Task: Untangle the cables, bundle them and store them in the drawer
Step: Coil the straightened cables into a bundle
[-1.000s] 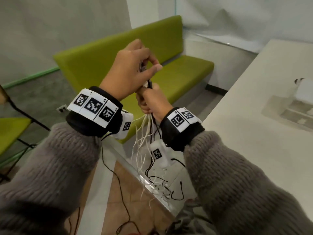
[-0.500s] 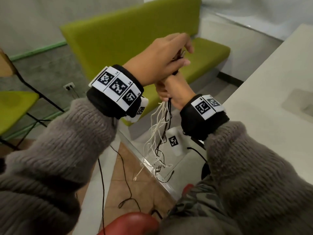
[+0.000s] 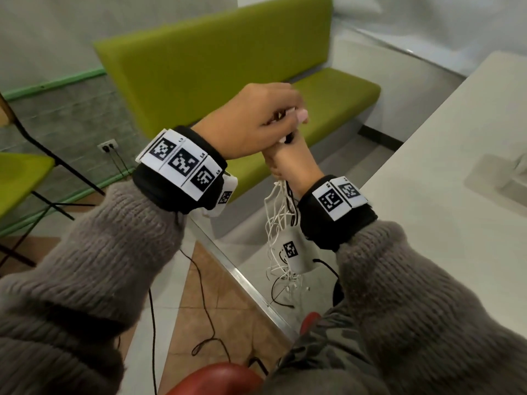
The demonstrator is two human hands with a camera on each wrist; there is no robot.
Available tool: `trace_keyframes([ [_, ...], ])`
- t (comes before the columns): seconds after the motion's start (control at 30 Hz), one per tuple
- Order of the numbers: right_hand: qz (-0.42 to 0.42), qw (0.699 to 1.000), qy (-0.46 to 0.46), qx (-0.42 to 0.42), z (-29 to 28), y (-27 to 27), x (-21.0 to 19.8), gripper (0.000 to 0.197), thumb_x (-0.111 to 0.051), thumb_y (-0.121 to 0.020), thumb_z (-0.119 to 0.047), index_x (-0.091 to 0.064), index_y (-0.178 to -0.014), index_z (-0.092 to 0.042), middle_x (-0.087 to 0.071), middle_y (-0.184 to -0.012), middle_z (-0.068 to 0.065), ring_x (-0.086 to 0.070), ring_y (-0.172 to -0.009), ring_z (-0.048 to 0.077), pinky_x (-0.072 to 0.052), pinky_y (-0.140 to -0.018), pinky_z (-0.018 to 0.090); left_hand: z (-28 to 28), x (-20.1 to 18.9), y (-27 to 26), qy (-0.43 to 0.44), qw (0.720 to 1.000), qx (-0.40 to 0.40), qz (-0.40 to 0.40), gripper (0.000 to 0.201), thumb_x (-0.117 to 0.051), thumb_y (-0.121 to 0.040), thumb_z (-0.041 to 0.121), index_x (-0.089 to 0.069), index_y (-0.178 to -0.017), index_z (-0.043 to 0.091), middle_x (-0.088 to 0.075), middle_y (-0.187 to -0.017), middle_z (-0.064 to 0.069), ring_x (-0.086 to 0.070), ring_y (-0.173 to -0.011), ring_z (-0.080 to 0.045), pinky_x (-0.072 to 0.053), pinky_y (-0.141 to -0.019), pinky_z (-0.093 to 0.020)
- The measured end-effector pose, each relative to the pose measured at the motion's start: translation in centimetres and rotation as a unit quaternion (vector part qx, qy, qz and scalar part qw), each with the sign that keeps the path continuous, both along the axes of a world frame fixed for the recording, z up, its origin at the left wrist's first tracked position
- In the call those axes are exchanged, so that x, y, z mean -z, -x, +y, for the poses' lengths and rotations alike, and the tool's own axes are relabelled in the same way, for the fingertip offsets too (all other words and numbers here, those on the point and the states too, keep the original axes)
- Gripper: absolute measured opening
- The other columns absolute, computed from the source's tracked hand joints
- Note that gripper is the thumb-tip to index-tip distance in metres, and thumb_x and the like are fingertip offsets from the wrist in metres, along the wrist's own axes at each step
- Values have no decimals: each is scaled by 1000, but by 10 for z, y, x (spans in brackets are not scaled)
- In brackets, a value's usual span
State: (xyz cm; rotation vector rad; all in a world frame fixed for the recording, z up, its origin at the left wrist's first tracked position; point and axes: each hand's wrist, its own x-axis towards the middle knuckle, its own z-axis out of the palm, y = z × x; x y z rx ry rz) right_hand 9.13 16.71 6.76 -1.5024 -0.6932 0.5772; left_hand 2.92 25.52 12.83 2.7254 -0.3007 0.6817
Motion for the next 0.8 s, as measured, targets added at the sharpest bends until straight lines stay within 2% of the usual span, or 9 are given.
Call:
trace_keyframes([
  [0.1, 25, 1000, 10, 2, 2, 2, 4, 34, -65, -85, -1, -44, -66, -22, -42, -32, -19, -41, -29, -1, -27, -34, 10, 3, -13, -1, 64, 995, -65, -37, 39, -38, -99, 38, -62, -110, 9, -65, -105, -4, -59, -93, -12, -44, -77, -18],
  [0.2, -1, 1000, 6, 3, 4, 5, 1, 34, -56, -84, 9, -43, -68, -19, -42, -35, -16, -39, -29, 0, -25, -36, 10, -4, -8, -8, 53, 982, -139, 115, 43, -36, -98, 43, -62, -109, 12, -65, -103, -6, -60, -95, -18, -46, -81, -29],
  [0.27, -47, 999, 14, 5, 6, 7, 0, 30, -44, -85, 13, -43, -73, -14, -41, -46, -6, -35, -29, 0, -25, -37, 15, -12, 0, -12, 48, 975, -144, 163, 37, -38, -98, 35, -68, -98, 13, -68, -97, -6, -62, -91, -20, -48, -79, -32],
  [0.37, -26, 1000, 0, 8, 8, 8, -4, 20, -38, -84, 12, -47, -82, -6, -34, -48, 0, -28, -31, 2, -22, -42, 19, -17, 0, -10, 71, 988, -99, 98, 32, -38, -94, 20, -68, -95, 10, -70, -91, -5, -64, -86, -17, -47, -79, -30],
  [0.47, -1, 1000, -20, -19, 5, 8, -8, 15, -51, -71, 1, -43, -76, -11, -32, -34, -13, -26, -30, 3, -21, -39, 18, -15, -5, -7, 160, 986, -33, 40, 29, -41, -90, 12, -61, -111, 10, -70, -94, -3, -66, -89, -10, -51, -83, -25],
  [0.57, 9, 1000, 14, -23, 4, 5, -9, 37, -63, -76, 4, -35, -64, -16, -34, -31, -16, -31, -28, 2, -24, -36, 16, -9, -17, -9, 88, 995, -39, 13, 33, -43, -96, 35, -61, -116, 16, -67, -108, 3, -62, -100, -4, -50, -90, -31],
  [0.67, -40, 999, 29, -21, 5, 7, -9, 40, -60, -79, 7, -35, -59, -16, -36, -29, -14, -34, -30, 3, -25, -41, 16, -11, -23, -13, -47, 983, -112, 139, 54, -24, -92, 53, -60, -116, 20, -67, -111, -2, -61, -104, -20, -47, -90, -42],
  [0.73, -74, 996, 37, -27, 2, 14, -9, 41, -59, -79, 9, -38, -57, -18, -40, -30, -17, -39, -32, 1, -26, -43, 14, -12, -18, -14, -37, 971, -99, 216, 46, -29, -96, 44, -64, -110, 18, -69, -105, 1, -63, -100, -18, -48, -91, -40],
  [0.8, -48, 998, 10, -28, 2, 17, -9, 38, -58, -77, 13, -39, -58, -15, -39, -31, -16, -37, -31, 0, -26, -39, 13, -11, -18, -10, 16, 972, -77, 223, 39, -32, -100, 35, -65, -112, 17, -69, -106, 5, -63, -101, -13, -48, -92, -37],
])
